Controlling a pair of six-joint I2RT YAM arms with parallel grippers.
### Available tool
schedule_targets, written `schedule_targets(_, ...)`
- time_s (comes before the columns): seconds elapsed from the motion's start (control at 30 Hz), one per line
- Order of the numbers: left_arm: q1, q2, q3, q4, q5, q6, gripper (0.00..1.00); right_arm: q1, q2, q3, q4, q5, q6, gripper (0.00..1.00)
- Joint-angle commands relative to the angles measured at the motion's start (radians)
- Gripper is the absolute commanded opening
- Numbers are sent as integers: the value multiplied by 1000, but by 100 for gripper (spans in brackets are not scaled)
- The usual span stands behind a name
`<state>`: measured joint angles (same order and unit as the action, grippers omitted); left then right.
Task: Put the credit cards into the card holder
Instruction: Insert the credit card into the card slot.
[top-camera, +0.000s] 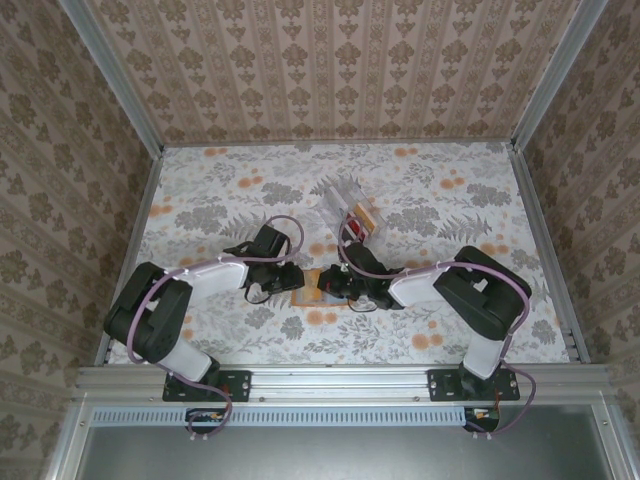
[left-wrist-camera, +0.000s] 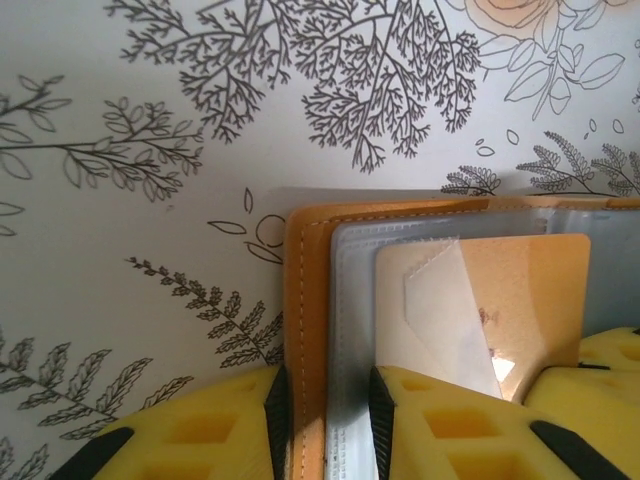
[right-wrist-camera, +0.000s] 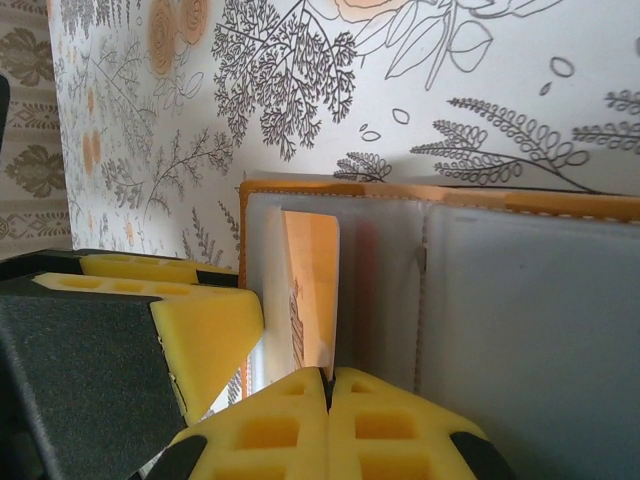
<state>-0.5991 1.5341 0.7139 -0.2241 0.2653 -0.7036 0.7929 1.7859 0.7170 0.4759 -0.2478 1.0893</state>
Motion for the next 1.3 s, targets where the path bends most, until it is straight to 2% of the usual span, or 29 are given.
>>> schedule_targets(0.0,-8,-18,6,-31,-29,-19,31,27,48,30,-34,-19,13,0)
schedule_targets(0.47,-8,-34,-13,-15,-31,-37,30,67,85,126,-85,-12,43,10)
schedule_targets(0.73,-7,-71,-17,-40,-81,-43,33,62,9,131,-202,55,10,31)
schedule_targets(0.9,8,-104,-16,-64,-118,-44,35,46,-83,159,-355,114,-54,46)
schedule_targets(1.0,20,-124,-15,-64,-112,-39,38,31,-118,185,-460,150,-92,51)
schedule_targets(1.27,42,-165,1,-63,-97,-15,42,-22,-191,281,-692,212,-228,47)
